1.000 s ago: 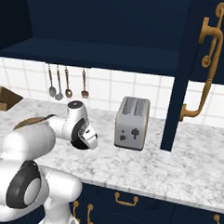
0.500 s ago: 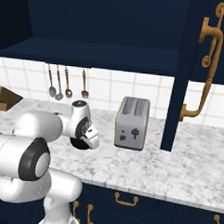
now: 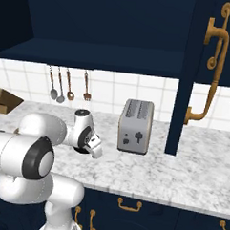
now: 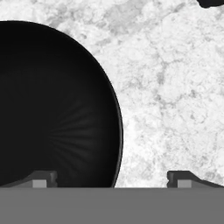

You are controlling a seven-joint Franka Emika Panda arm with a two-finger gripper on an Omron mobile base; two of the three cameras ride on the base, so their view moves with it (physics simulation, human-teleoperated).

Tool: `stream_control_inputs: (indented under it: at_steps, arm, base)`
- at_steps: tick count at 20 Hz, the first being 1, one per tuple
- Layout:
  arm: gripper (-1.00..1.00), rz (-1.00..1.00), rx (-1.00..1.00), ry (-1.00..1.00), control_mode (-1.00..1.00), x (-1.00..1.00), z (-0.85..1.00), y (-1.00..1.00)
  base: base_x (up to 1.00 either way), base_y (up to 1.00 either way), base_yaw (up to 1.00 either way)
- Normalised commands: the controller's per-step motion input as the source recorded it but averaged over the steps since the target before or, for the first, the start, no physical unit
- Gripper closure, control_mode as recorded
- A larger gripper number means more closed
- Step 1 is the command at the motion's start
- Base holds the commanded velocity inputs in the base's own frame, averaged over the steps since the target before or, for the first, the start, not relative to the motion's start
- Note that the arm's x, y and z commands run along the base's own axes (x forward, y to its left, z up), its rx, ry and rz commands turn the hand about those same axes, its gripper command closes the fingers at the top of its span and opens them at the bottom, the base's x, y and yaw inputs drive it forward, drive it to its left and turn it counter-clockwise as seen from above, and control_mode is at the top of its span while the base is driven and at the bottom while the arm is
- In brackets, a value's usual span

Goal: Pick up the bowls on the counter and stack them on top of one another in the open cabinet. Place the smaller bowl on top of the larger bowl.

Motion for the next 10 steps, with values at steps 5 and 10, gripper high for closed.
stream_control_inputs:
  at_steps: [5, 10]
  arm:
    - [1.00, 0.00, 0.00, 0.00, -1.00, 0.00, 0.00, 0.00]
    - [1.00, 0.00, 0.00, 0.00, -1.00, 0.00, 0.03, 0.00]
  base:
    - [0.00, 0.00, 0.00]
    - [0.00, 0.00, 0.00]
